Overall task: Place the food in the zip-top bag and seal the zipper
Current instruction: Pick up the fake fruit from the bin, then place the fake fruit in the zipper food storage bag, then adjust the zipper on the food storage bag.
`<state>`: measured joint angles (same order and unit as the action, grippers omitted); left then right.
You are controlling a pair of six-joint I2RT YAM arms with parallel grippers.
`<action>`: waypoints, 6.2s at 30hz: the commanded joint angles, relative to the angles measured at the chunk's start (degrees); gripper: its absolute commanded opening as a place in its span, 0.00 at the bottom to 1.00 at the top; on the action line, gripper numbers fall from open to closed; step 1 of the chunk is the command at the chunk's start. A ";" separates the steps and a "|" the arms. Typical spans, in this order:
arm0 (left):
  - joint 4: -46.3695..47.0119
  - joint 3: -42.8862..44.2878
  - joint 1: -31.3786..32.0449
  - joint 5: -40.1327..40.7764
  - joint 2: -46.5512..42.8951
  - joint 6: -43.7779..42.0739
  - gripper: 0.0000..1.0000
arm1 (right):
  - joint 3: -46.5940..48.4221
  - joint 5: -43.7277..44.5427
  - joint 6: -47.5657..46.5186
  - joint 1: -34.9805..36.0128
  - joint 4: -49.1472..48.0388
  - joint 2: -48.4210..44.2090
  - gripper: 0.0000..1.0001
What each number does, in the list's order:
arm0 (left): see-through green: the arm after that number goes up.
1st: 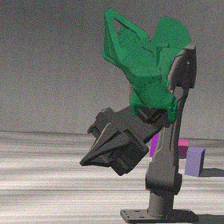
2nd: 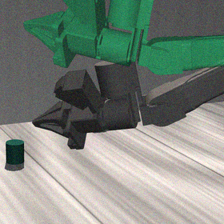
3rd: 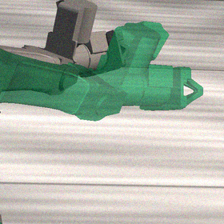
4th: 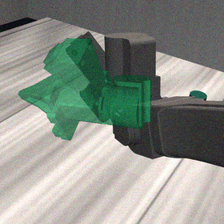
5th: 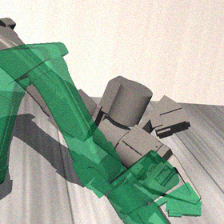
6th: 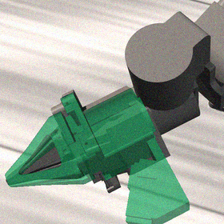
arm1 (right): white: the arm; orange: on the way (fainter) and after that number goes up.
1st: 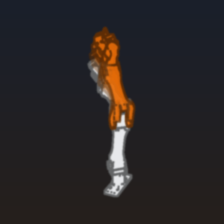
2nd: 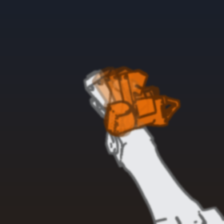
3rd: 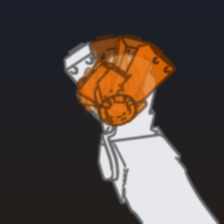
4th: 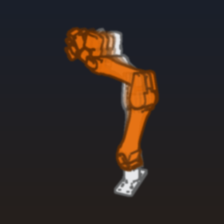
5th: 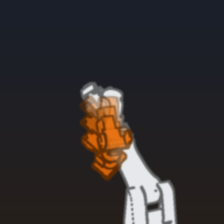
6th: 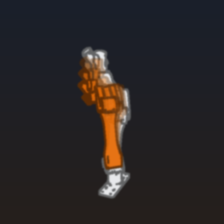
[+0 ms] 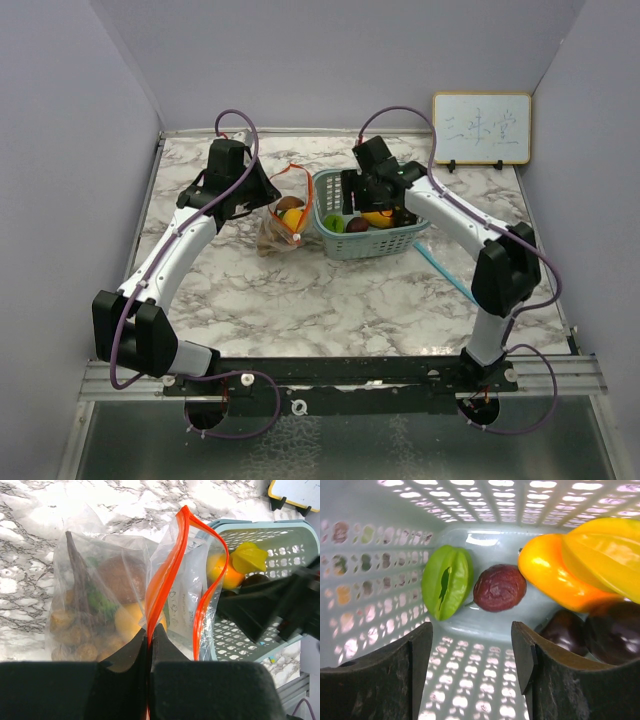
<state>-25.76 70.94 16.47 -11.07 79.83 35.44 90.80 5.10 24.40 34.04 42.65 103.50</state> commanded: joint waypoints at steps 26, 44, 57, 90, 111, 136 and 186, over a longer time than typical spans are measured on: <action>0.74 0.15 -0.30 -0.02 -1.59 -1.23 0.00 | 3.24 9.67 7.94 -0.47 2.85 9.02 0.65; 1.87 -0.73 -0.28 -1.92 -0.60 -0.07 0.00 | -10.19 2.05 -1.38 -0.47 -10.69 1.13 0.68; 1.11 -1.17 -0.29 -1.39 -1.89 -0.49 0.00 | -9.08 -2.07 -1.97 -0.47 -13.75 7.94 0.67; 1.60 -2.90 -0.24 -0.61 -3.22 -0.50 0.00 | 5.18 -16.63 -7.22 -0.47 -5.17 -5.95 0.21; 1.97 -2.11 -0.26 -1.62 -3.85 0.74 0.00 | 13.07 -28.52 8.37 4.86 -20.53 7.67 0.43; 6.21 3.77 -0.30 -12.91 -0.61 -7.43 0.00 | 10.75 -49.01 -22.15 8.76 -6.95 -2.96 0.91; 14.26 -15.83 -1.70 6.53 -32.40 -28.70 0.92 | 43.77 -27.96 8.52 7.52 -4.88 20.74 0.02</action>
<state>-17.19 59.20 14.72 -1.02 50.92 12.67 129.91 -25.04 26.74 43.57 36.56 121.54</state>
